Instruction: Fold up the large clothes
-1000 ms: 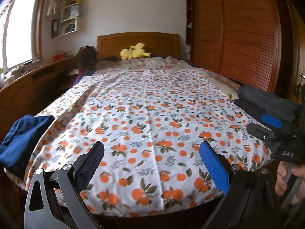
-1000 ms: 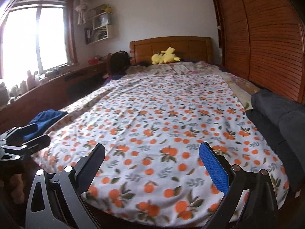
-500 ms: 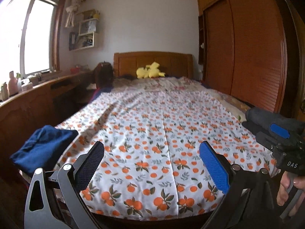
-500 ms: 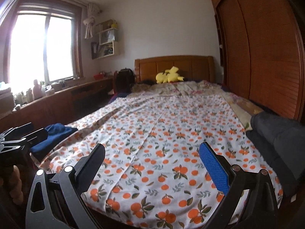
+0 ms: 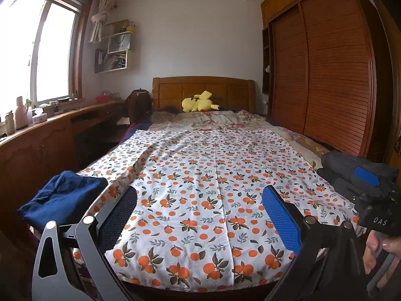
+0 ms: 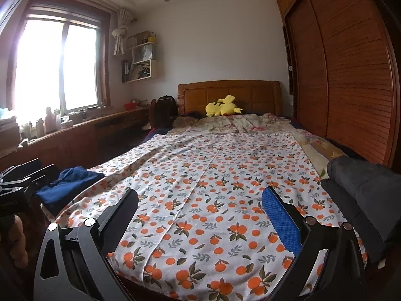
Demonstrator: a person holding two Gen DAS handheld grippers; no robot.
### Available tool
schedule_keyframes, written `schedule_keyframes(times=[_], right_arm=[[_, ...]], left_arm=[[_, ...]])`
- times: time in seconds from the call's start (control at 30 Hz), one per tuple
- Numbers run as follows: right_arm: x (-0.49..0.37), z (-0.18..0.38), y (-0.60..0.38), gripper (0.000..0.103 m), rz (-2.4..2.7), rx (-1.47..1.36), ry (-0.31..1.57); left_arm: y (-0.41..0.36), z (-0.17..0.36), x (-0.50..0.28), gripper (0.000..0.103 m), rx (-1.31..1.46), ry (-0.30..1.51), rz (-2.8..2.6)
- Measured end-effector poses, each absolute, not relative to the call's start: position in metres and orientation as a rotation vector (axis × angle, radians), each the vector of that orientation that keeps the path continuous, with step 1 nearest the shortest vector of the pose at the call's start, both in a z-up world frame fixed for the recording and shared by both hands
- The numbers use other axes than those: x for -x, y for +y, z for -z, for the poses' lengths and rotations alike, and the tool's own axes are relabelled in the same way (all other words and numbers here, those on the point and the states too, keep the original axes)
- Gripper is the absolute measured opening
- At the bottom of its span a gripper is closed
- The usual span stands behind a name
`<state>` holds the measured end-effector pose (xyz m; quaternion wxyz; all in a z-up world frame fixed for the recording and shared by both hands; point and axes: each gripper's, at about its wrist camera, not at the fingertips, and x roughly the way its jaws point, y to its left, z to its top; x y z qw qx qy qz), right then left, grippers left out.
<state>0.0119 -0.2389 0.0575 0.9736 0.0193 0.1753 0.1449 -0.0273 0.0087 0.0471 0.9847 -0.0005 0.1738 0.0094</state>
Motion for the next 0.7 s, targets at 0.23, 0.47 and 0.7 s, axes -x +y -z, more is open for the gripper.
schedule_keyframes(times=[0.23,0.47,0.7], right_arm=[[-0.0114,-0.0573,-0.2397,0.095,-0.29,-0.039,0.352],[-0.0115,-0.0576,-0.2394,0.095,-0.292,-0.037,0.355],[-0.0113,-0.0563,-0.2391,0.095,-0.29,-0.036,0.357]], left_arm=[[0.0115,-0.0452,0.0269,0.1,0.003,0.354,-0.016],[0.0134,-0.041,0.0247,0.101,0.0,0.361,-0.016],[0.0149,-0.0389,0.0227,0.1,-0.006,0.364,-0.016]])
